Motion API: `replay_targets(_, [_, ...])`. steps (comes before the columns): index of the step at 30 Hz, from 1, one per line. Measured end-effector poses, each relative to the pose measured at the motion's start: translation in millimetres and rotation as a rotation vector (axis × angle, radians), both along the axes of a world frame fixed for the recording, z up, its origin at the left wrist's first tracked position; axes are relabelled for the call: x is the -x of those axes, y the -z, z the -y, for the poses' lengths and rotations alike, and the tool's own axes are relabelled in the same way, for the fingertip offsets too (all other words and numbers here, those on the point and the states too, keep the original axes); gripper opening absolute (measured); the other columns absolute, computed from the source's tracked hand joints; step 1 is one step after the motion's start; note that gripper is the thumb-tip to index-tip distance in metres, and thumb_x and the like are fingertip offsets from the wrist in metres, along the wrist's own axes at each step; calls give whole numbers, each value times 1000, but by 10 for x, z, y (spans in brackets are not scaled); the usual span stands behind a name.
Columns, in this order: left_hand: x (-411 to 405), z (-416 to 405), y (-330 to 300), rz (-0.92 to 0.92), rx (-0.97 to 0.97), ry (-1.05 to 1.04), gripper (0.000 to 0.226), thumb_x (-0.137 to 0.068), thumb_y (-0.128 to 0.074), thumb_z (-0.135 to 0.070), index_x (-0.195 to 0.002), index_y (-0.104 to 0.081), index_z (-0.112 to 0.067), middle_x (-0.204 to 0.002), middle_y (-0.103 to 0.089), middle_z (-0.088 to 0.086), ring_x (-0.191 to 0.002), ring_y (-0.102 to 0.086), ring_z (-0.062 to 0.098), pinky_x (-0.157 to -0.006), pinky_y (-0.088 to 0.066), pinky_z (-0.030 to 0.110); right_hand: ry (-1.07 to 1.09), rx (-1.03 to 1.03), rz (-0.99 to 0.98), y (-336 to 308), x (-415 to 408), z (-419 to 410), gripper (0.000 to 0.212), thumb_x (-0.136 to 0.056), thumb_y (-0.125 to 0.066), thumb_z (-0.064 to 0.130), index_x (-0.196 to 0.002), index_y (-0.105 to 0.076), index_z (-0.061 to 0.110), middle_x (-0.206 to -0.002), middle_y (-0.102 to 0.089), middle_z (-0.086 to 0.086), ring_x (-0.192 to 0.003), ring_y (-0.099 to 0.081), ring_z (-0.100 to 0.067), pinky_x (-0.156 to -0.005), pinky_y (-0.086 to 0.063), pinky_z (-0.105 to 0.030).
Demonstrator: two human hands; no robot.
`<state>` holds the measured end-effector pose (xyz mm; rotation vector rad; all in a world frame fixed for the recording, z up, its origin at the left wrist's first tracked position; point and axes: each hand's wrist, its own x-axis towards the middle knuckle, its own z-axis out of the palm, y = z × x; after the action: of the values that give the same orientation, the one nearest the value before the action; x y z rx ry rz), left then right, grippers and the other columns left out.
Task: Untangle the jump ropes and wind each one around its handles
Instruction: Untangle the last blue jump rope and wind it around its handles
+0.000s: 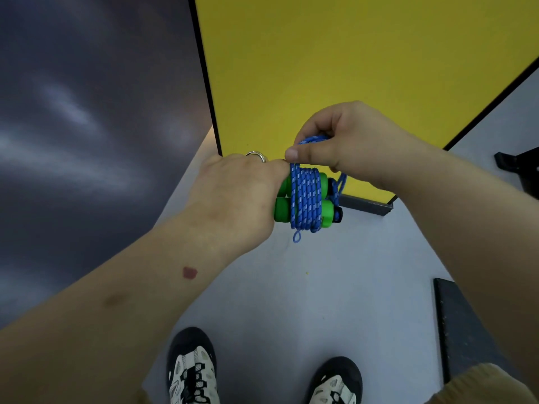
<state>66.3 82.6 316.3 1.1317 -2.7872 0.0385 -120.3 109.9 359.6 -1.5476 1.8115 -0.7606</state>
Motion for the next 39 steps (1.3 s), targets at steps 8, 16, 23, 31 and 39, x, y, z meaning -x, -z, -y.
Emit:
replay_targets(8, [-12, -36, 16, 3, 6, -7, 35, -75, -57, -14, -89, -30, -32, -75, -33, -8, -76, -40, 22, -71, -25, 34, 71, -232, 386, 571, 29, -11, 28, -86, -76, 38, -77, -72, 12, -74, -62, -15, -69, -49, -26, -69, -39, -36])
replay_targets(16, [-35, 51, 41, -45, 38, -73, 28, -72, -57, -10, -87, -40, -26, -72, -36, -8, -68, -42, 23, -67, -27, 34, 111, -343, 144, 856, -130, -392, 23, -93, -54, 13, -74, -62, 22, -68, -57, 0, -62, -49, -17, -62, -43, -33])
replay_targets(23, [-67, 97, 80, -18, 49, -109, 30, -75, -59, -11, -89, -37, -25, -71, -30, -8, -70, -40, 23, -67, -26, 36, 51, -346, 12, 615, -628, -731, 47, -104, -35, 49, -80, -64, 21, -64, -52, 5, -51, -46, -5, -51, -36, -20])
replay_targets(31, [-50, 97, 113, -4, 82, -130, 33, -73, -62, -13, -87, -35, -26, -70, -27, -8, -68, -39, 24, -66, -23, 35, -36, -255, -230, -38, -671, -726, 32, -100, -49, 35, -80, -51, 9, -63, -43, -2, -52, -37, -16, -43, -27, -23])
replay_targets(39, [27, 9, 41, 71, 10, -64, 26, -78, -55, -14, -91, -38, -28, -77, -35, -8, -75, -42, 23, -69, -26, 34, -38, -161, -290, -345, -332, -345, 33, -96, -58, 43, -82, -67, 14, -41, -43, 7, -31, -37, -6, -30, -24, -15])
